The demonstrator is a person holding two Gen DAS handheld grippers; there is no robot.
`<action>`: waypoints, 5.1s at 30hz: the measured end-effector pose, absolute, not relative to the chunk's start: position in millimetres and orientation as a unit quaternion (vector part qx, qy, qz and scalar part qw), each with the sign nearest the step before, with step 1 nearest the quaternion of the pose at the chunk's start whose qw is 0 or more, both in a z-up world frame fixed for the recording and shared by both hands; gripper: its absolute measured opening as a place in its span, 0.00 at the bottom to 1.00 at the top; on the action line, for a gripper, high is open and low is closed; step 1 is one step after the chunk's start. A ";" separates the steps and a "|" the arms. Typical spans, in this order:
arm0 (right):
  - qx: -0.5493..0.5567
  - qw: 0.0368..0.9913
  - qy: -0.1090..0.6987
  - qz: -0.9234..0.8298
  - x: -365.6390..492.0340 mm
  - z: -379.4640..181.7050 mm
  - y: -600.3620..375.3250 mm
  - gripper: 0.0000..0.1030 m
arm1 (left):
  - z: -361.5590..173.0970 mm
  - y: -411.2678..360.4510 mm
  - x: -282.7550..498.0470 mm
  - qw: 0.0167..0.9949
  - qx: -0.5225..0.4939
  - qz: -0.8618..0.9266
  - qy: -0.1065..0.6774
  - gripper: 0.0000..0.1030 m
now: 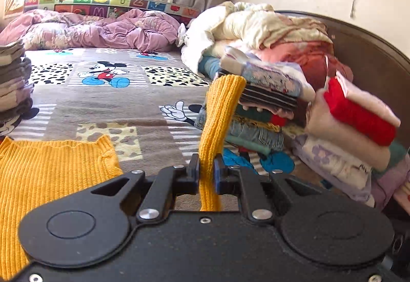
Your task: Fold clothes
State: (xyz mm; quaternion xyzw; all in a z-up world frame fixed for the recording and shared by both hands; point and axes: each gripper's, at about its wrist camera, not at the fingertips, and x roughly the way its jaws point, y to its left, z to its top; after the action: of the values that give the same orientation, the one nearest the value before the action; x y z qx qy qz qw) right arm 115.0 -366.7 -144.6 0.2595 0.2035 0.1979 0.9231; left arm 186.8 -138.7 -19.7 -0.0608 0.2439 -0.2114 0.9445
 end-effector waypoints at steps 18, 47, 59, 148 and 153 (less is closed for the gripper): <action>-0.072 0.949 0.215 0.221 76.4 -146.3 -208.7 0.58 | -9.8 8.2 136.2 0.963 -0.157 -0.099 0.196 0.09; -0.169 0.935 0.191 0.245 63.9 -142.9 -176.5 0.57 | -69.3 137.8 83.4 0.956 -0.213 0.039 0.198 0.03; -0.186 0.926 0.174 0.279 52.3 -134.5 -175.4 0.57 | -98.4 159.0 75.8 0.912 -0.312 0.096 0.249 0.40; -0.117 0.876 0.204 0.421 73.8 -127.9 -159.9 0.69 | -31.5 77.7 163.4 0.929 -0.313 -0.060 0.187 0.05; -0.108 0.873 0.211 0.427 75.1 -128.7 -161.0 0.68 | -27.9 42.4 222.7 0.916 -0.327 -0.081 0.219 0.05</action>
State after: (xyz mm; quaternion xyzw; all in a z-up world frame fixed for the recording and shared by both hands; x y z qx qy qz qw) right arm 75.1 -161.0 -128.7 -0.1081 0.2110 0.4272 0.8725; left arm 222.7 42.4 -27.9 -0.3268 0.2189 -0.0807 0.9158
